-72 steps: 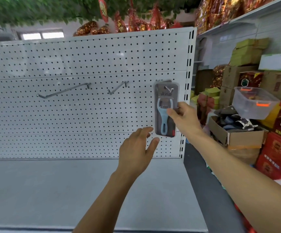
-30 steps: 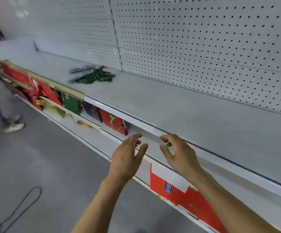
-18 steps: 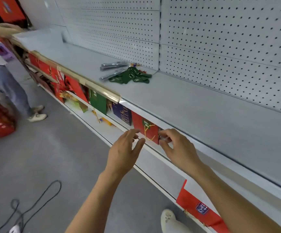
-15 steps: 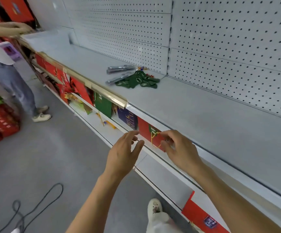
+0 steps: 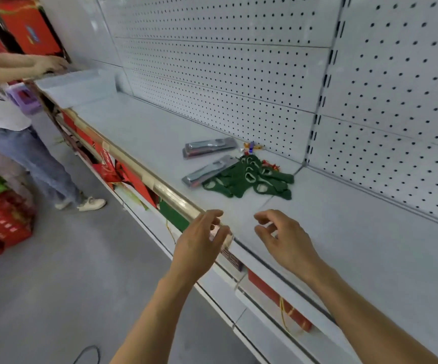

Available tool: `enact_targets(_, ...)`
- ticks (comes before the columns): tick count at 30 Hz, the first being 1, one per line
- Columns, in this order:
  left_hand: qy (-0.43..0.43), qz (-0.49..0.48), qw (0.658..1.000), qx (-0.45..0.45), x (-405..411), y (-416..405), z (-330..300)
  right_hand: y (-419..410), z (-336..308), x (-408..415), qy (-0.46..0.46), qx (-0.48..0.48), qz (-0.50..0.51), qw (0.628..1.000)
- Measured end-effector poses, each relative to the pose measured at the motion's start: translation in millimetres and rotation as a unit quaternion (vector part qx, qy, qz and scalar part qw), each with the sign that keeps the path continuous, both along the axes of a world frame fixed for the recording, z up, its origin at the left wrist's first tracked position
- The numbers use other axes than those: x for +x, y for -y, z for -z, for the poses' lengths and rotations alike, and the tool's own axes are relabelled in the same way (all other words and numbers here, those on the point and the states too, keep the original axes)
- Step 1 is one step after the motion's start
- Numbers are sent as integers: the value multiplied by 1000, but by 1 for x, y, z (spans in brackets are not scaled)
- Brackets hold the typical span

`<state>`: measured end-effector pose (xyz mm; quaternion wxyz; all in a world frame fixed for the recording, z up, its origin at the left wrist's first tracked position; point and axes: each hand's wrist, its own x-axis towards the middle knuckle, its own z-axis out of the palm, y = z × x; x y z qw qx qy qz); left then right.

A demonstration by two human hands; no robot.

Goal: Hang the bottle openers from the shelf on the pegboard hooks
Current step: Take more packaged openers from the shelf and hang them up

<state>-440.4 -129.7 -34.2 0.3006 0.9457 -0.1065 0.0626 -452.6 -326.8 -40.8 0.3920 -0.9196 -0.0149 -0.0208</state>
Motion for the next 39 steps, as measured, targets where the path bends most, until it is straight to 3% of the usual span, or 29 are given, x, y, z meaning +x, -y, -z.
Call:
enact_targets(15,-46,38,997,-49,223,-49,2,-70,1,183,-41,-24,13,999)
enact_targets(18,-39,80,995,-39,269,-57,8,-89,1,214,-62,-84,59,993)
enact_targets(22,-55,123,991,-15,335,-66,12,-115,2,252,-156,-167,148,962)
enact_targets(27,-64,171,980,79,407,-60,18,-139,15,289,-190,-238,217,927)
enact_targets(31,-49,246,940,230,437,-46,29,-147,17,305,-226,-291,235,899)
enact_targets(33,-42,266,929,254,444,-43,32,-148,18,309,-234,-283,247,897)
enact_targets(39,-81,266,941,192,458,-41,35,-140,13,307,-238,-150,298,912)
